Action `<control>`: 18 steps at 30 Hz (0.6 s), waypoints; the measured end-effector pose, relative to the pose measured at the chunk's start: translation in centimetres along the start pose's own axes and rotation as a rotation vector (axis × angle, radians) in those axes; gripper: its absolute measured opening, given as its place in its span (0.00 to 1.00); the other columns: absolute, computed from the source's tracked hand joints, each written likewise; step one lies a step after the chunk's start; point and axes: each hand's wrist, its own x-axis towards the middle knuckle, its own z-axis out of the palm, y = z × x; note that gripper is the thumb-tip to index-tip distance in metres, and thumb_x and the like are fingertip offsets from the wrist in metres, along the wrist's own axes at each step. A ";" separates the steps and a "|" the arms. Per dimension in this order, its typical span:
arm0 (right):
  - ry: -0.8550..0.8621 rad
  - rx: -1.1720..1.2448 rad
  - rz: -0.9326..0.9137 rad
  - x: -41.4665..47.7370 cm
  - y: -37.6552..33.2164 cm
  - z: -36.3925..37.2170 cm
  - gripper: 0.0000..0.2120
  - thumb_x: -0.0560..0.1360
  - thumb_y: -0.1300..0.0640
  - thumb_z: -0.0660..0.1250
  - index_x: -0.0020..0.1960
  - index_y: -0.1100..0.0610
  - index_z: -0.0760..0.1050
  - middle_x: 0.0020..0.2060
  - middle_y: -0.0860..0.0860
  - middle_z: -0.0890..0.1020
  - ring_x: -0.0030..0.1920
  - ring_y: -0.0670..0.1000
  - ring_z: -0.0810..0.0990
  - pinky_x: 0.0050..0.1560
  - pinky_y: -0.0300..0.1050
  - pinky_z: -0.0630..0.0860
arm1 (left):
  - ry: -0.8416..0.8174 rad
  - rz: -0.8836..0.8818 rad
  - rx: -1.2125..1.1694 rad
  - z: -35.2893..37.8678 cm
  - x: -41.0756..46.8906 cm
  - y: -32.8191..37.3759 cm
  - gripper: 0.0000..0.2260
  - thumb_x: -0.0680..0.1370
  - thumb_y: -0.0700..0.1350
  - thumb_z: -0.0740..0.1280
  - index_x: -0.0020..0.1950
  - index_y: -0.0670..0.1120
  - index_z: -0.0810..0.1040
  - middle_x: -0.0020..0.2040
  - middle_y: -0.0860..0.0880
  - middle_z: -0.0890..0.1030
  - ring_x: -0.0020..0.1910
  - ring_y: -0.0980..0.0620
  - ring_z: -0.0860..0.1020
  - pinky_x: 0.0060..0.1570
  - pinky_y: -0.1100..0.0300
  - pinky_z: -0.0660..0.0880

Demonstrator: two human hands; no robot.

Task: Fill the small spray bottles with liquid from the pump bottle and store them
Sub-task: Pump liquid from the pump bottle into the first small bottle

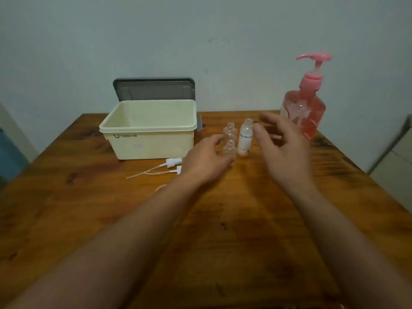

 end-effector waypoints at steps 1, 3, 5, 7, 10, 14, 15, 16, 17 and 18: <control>0.052 0.026 -0.002 0.2 -0.2 -0.3 0.16 0.79 0.51 0.65 0.66 0.51 0.75 0.58 0.44 0.78 0.53 0.35 0.76 0.49 0.28 0.74 | -0.013 -0.014 0.010 0.0 0.1 0.0 0.29 0.74 0.57 0.70 0.74 0.54 0.67 0.72 0.53 0.72 0.68 0.51 0.72 0.64 0.48 0.73; 0.150 0.056 -0.007 0.6 0.1 -1.1 0.14 0.80 0.54 0.65 0.65 0.52 0.76 0.57 0.45 0.78 0.51 0.33 0.75 0.46 0.25 0.73 | -0.021 -0.026 0.030 0.4 0.5 0.0 0.29 0.75 0.56 0.71 0.74 0.54 0.66 0.72 0.53 0.72 0.68 0.51 0.72 0.63 0.49 0.73; 0.227 0.086 -0.042 0.7 0.3 -1.7 0.12 0.80 0.56 0.65 0.63 0.53 0.76 0.57 0.47 0.78 0.51 0.34 0.76 0.47 0.26 0.73 | -0.030 -0.031 0.037 0.6 0.8 0.0 0.29 0.75 0.55 0.71 0.74 0.54 0.66 0.71 0.53 0.72 0.67 0.51 0.72 0.63 0.51 0.73; 0.325 0.098 -0.091 1.0 0.6 -2.5 0.10 0.79 0.56 0.65 0.60 0.52 0.77 0.55 0.49 0.79 0.51 0.36 0.77 0.48 0.29 0.74 | -0.032 -0.034 0.055 0.9 1.1 0.1 0.29 0.75 0.55 0.70 0.73 0.53 0.66 0.70 0.53 0.73 0.66 0.51 0.73 0.61 0.52 0.73; 0.481 0.105 -0.154 1.7 0.9 -3.8 0.07 0.79 0.56 0.65 0.57 0.51 0.76 0.52 0.49 0.79 0.51 0.42 0.78 0.49 0.35 0.75 | -0.023 -0.046 0.090 1.1 1.3 0.4 0.28 0.75 0.56 0.70 0.73 0.54 0.66 0.70 0.53 0.74 0.65 0.51 0.74 0.59 0.53 0.74; 0.606 0.026 -0.169 1.9 1.9 -4.3 0.10 0.78 0.54 0.66 0.59 0.52 0.75 0.51 0.41 0.74 0.54 0.45 0.76 0.52 0.39 0.74 | -0.022 -0.054 0.112 1.3 1.5 0.5 0.28 0.75 0.56 0.70 0.73 0.54 0.66 0.69 0.53 0.75 0.63 0.51 0.75 0.59 0.51 0.75; 0.604 0.012 -0.137 1.9 2.3 -4.3 0.13 0.78 0.53 0.67 0.61 0.51 0.73 0.53 0.41 0.73 0.57 0.46 0.75 0.55 0.41 0.74 | -0.021 -0.055 0.119 1.3 1.5 0.6 0.28 0.75 0.56 0.70 0.73 0.53 0.67 0.68 0.52 0.75 0.63 0.50 0.75 0.59 0.51 0.75; 0.578 0.005 -0.080 2.0 2.7 -4.3 0.16 0.77 0.50 0.67 0.64 0.51 0.72 0.56 0.41 0.73 0.60 0.46 0.73 0.58 0.41 0.73 | -0.020 -0.058 0.127 1.4 1.6 0.6 0.27 0.75 0.56 0.69 0.73 0.53 0.67 0.68 0.52 0.75 0.63 0.50 0.75 0.59 0.51 0.75; 0.533 0.003 -0.006 2.1 3.0 -4.4 0.21 0.76 0.48 0.68 0.67 0.50 0.69 0.60 0.42 0.71 0.64 0.46 0.71 0.62 0.41 0.71 | -0.021 -0.056 0.139 1.4 1.6 0.7 0.27 0.75 0.56 0.69 0.72 0.53 0.67 0.68 0.52 0.75 0.62 0.50 0.76 0.58 0.51 0.75; 0.473 0.002 0.071 2.2 3.4 -4.3 0.26 0.76 0.46 0.69 0.71 0.50 0.66 0.65 0.44 0.70 0.67 0.46 0.68 0.65 0.41 0.69 | -0.025 -0.056 0.146 1.5 1.6 0.7 0.26 0.75 0.56 0.69 0.72 0.53 0.68 0.67 0.52 0.76 0.62 0.50 0.76 0.58 0.52 0.75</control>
